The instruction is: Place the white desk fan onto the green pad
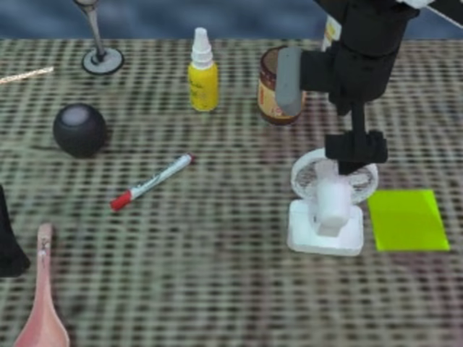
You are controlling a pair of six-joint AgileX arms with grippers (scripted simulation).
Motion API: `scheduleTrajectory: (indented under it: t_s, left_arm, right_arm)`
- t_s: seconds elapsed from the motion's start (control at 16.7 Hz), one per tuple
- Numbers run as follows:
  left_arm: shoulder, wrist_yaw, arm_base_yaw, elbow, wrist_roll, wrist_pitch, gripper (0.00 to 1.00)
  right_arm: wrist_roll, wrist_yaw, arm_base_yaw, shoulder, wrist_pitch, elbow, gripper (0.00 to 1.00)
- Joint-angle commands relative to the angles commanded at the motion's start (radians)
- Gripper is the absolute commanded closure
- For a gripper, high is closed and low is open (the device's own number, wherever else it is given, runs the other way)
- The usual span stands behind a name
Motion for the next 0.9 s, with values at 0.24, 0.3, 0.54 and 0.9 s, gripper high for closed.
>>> scheduleTrajectory:
  t_s: [0.24,0.3,0.54,0.9]
  left_arm:
    - [0.0,0.0,0.0,0.0,0.0,0.0,0.0]
    - [0.0,0.0,0.0,0.0,0.0,0.0,0.0]
    - [0.0,0.0,0.0,0.0,0.0,0.0,0.0]
    - [0.0,0.0,0.0,0.0,0.0,0.0,0.0]
  right_arm:
    - [0.001,0.0,-0.004,-0.002,0.006,-0.006,0.0]
    - [-0.001,0.0,-0.002,-0.003,0.02,-0.02,0.0]
    - [0.001,0.0,0.0,-0.005,0.139,-0.144,0.0]
    - [0.001,0.0,0.002,-0.005,0.2,-0.205,0.0]
